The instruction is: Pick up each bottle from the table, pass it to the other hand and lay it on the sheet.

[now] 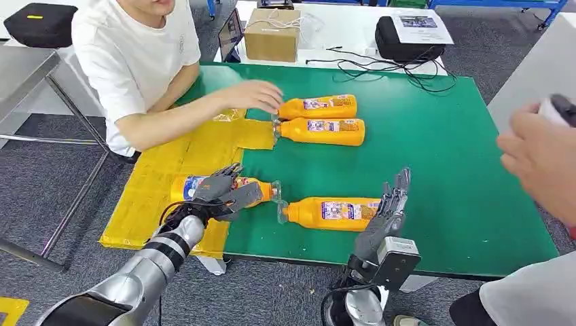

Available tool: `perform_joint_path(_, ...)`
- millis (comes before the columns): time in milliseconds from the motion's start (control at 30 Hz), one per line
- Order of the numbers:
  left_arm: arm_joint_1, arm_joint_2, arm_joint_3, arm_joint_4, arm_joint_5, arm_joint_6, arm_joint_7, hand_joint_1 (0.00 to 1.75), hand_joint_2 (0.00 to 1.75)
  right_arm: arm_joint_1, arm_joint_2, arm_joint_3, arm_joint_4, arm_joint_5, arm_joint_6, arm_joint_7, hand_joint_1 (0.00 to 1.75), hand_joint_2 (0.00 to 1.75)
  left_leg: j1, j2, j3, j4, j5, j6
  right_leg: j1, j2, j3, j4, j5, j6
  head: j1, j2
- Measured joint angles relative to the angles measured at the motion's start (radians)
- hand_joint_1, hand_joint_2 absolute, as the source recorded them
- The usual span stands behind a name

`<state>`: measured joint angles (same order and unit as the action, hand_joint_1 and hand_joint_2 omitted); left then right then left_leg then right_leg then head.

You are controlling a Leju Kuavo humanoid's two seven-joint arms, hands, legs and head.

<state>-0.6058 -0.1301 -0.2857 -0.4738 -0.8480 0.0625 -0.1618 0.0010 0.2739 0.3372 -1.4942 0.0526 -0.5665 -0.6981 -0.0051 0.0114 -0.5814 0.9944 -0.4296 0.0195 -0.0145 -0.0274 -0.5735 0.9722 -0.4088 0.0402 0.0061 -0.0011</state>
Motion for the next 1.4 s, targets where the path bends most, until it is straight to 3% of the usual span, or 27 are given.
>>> perform_joint_path(200, -0.004, -0.005, 0.011, 0.000, 0.035, -0.022, -0.022, 0.00, 1.75, -0.001, 0.002, -0.007, 0.010, 0.000, 0.000, 0.000, 0.00, 0.00, 0.000, 0.000, 0.000, 0.000, 0.001, 0.000, 0.000, 0.000, 0.000, 0.000, 0.000, 0.000, 0.000, 0.000)
perform_joint_path(367, 0.063, -0.045, 0.049, -0.082, 0.259, -0.004, -0.199, 0.00, 1.75, 0.005, 0.001, -0.011, 0.011, 0.009, -0.010, 0.000, 0.00, 0.00, -0.001, 0.000, -0.002, 0.000, 0.001, 0.000, -0.001, 0.000, -0.002, 0.000, 0.001, 0.001, 0.000, 0.000)
perform_joint_path(567, 0.240, -0.111, 0.057, -0.420, 0.635, 0.130, -0.337, 0.00, 1.75, 0.032, -0.011, -0.006, 0.005, 0.036, -0.056, 0.000, 0.00, 0.00, -0.001, 0.002, -0.006, 0.000, 0.000, 0.000, -0.001, 0.002, -0.007, 0.000, 0.001, 0.002, 0.000, 0.000)
perform_joint_path(800, 0.396, -0.123, 0.006, -0.798, 0.895, 0.219, -0.412, 0.00, 1.75, 0.040, -0.050, 0.032, 0.007, 0.088, -0.102, 0.000, 0.00, 0.00, -0.001, 0.002, -0.008, 0.000, -0.001, -0.001, 0.000, 0.002, -0.010, 0.000, 0.001, 0.001, 0.000, 0.000)
perform_joint_path(833, 0.417, -0.122, -0.008, -0.851, 0.938, 0.216, -0.420, 0.00, 1.75, 0.040, -0.063, 0.045, 0.012, 0.137, -0.107, 0.000, 0.00, 1.75, -0.001, 0.003, -0.008, 0.000, -0.001, -0.001, -0.001, 0.002, -0.010, 0.000, 0.001, 0.001, 0.000, 0.000)
perform_joint_path(1000, 0.534, -0.110, -0.067, -1.039, 1.006, 0.219, -0.486, 0.00, 1.75, 0.030, -0.175, 0.058, 0.088, 0.605, -0.105, 0.095, 0.00, 1.75, -0.001, 0.002, -0.009, 0.000, -0.001, -0.001, -0.001, 0.002, -0.009, -0.001, 0.001, 0.002, 0.000, 0.000)
perform_joint_path(1167, 0.601, -0.098, -0.099, -1.133, 1.012, 0.221, -0.502, 0.00, 1.75, 0.017, -0.250, 0.031, 0.131, 0.705, -0.089, 0.137, 0.00, 1.75, -0.002, 0.002, -0.009, 0.000, -0.001, -0.001, -0.002, 0.001, -0.010, -0.001, 0.001, 0.002, 0.000, 0.000)
perform_joint_path(1300, 0.661, -0.090, -0.122, -1.189, 1.002, 0.200, -0.510, 0.00, 1.75, -0.011, -0.316, 0.005, 0.187, 0.888, -0.061, 0.263, 0.00, 1.75, -0.002, 0.002, -0.009, 0.000, -0.001, 0.000, -0.002, 0.001, -0.009, -0.001, 0.001, 0.002, 0.000, 0.000)
perform_joint_path(1400, 0.700, -0.082, -0.148, -1.210, 0.996, 0.188, -0.512, 0.00, 1.75, -0.038, -0.360, -0.020, 0.235, 0.913, -0.052, 0.278, 0.00, 1.75, -0.002, 0.001, -0.009, 0.000, -0.001, 0.000, -0.002, 0.001, -0.009, -0.001, 0.001, 0.002, 0.000, 0.000)
